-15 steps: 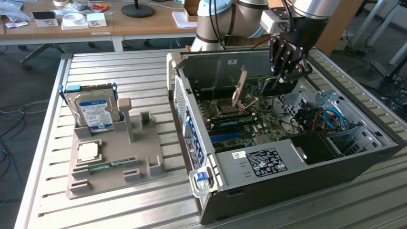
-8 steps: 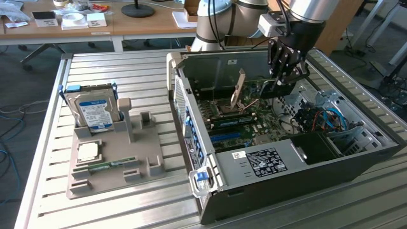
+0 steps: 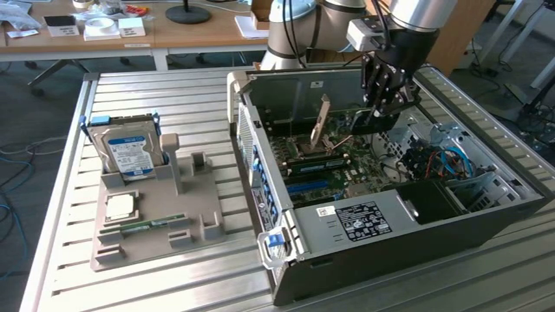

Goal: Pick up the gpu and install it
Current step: 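Insert the gpu into the slot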

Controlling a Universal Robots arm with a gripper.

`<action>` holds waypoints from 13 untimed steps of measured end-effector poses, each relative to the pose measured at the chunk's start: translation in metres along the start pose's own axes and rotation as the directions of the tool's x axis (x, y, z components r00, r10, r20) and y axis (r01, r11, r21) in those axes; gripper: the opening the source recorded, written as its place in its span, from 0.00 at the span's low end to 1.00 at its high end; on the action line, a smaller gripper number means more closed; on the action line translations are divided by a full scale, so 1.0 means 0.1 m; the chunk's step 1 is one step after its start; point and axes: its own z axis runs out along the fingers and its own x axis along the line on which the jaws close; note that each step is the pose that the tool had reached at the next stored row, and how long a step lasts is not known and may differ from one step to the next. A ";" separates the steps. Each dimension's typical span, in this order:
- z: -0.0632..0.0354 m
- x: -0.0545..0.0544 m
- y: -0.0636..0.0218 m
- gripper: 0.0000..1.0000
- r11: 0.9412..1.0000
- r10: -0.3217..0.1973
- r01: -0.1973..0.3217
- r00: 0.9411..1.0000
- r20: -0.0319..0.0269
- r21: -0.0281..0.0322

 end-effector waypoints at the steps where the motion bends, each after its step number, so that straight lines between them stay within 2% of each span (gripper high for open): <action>1: 0.000 0.00 0.003 0.27 1.000 0.000 0.000 1.000 0.000 0.000; 7: 0.000 0.03 0.003 0.27 1.000 0.002 -0.002 1.000 -0.001 0.000; 13: 0.012 0.03 0.043 0.27 1.000 0.004 -0.004 1.000 -0.001 0.000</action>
